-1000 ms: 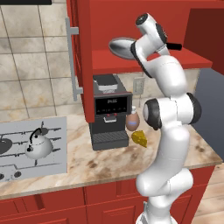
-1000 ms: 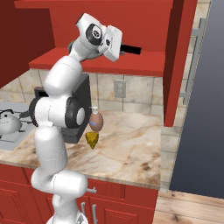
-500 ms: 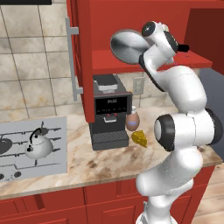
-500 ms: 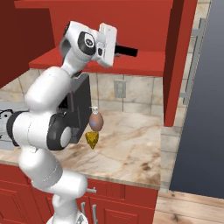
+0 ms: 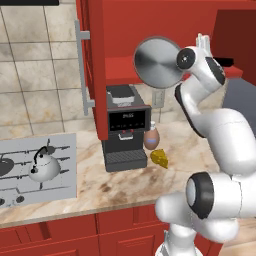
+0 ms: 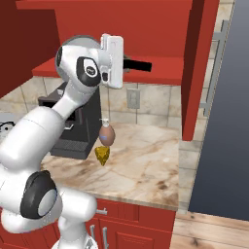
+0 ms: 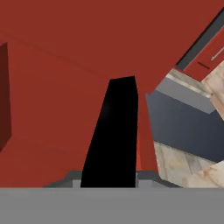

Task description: Pick the pan from the cabinet and place it on the stove. Then turn on the stove burner for the pan.

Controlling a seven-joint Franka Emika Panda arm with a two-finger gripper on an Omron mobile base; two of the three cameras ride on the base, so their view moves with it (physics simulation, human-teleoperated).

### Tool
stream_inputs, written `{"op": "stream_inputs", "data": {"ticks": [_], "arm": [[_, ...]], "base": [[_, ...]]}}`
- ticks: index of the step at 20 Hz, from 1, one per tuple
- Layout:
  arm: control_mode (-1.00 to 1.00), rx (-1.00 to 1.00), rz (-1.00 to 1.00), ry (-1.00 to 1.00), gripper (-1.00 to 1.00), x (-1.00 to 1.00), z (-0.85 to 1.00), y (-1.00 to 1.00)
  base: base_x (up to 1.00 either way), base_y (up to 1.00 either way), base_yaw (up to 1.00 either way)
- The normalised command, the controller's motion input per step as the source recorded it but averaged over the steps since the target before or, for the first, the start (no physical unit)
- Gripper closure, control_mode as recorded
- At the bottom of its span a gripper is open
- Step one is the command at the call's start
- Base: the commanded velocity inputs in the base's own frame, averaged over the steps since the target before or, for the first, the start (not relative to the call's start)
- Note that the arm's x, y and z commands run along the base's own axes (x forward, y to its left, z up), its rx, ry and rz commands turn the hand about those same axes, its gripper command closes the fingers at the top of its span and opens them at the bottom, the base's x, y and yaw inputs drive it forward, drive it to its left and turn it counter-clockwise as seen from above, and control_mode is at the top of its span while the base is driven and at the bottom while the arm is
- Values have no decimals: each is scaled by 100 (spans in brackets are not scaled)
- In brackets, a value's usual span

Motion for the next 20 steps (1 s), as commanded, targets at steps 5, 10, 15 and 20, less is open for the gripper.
{"op": "stream_inputs", "data": {"ticks": [5, 10, 15, 20], "arm": [[-100, 0, -5, -8, 100, -99, 10, 0], [-100, -1, -5, -2, 100, -86, 0, 4], [-100, 0, -1, 0, 100, -53, 0, 14], [-100, 0, 0, 0, 100, -8, 0, 10]], "base": [[0, 0, 0], [0, 0, 0], [0, 0, 0], [0, 0, 0]]}}
